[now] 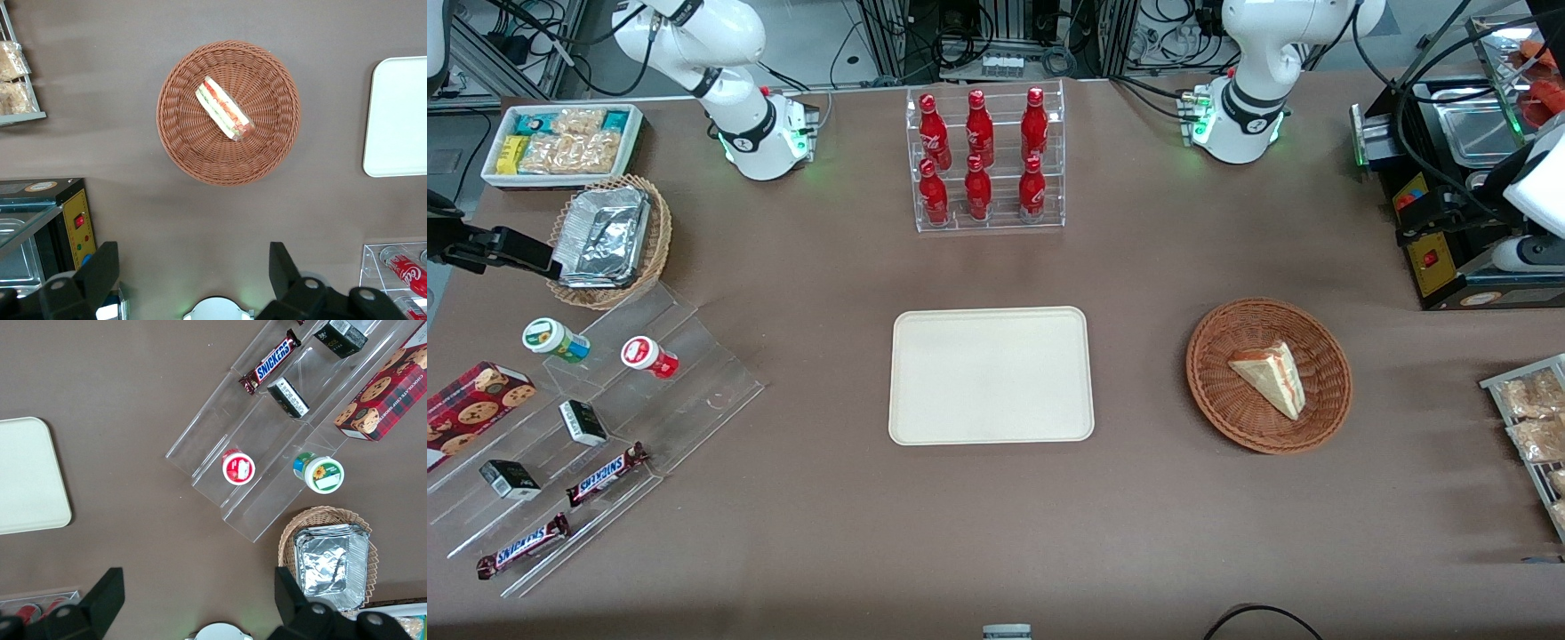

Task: Place sandwich from basket to tray

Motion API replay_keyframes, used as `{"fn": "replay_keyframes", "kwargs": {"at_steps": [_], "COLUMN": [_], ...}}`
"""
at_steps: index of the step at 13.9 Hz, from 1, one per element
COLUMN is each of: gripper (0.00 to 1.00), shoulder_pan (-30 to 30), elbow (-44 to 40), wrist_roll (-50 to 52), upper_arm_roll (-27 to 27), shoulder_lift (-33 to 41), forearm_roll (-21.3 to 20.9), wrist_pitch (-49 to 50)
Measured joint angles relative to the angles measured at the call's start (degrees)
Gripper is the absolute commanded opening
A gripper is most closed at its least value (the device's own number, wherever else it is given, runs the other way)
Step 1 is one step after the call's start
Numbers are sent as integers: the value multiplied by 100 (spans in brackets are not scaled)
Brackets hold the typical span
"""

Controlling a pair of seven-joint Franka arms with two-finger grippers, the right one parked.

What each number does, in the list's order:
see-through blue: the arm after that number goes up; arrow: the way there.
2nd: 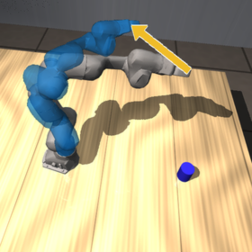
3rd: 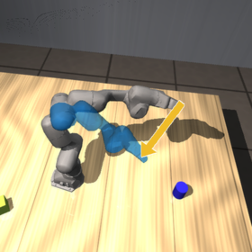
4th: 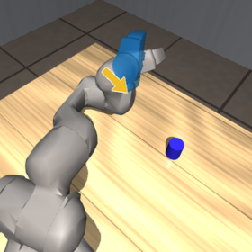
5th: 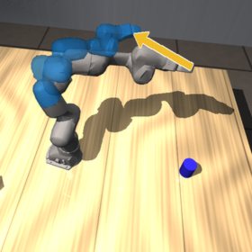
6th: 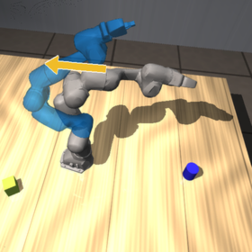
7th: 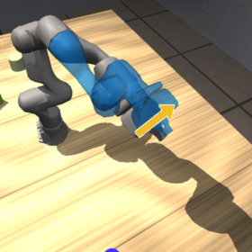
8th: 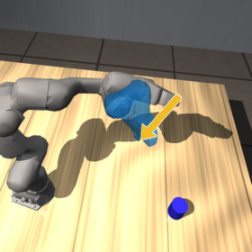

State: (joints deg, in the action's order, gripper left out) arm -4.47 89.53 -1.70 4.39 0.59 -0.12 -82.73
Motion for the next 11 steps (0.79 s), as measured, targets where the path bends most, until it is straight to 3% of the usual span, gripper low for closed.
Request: {"fn": "replay_keyframes", "kwargs": {"at_steps": [6, 11], "gripper": [100, 100], "shoulder_pan": [10, -11], "elbow": [83, 1110], "wrist_roll": [49, 546], "upper_arm_roll": [-2, -47], "shoulder_lift": [-93, -315], "forearm_roll": [-80, -110], "wrist_pitch": [-3, -1310]}}
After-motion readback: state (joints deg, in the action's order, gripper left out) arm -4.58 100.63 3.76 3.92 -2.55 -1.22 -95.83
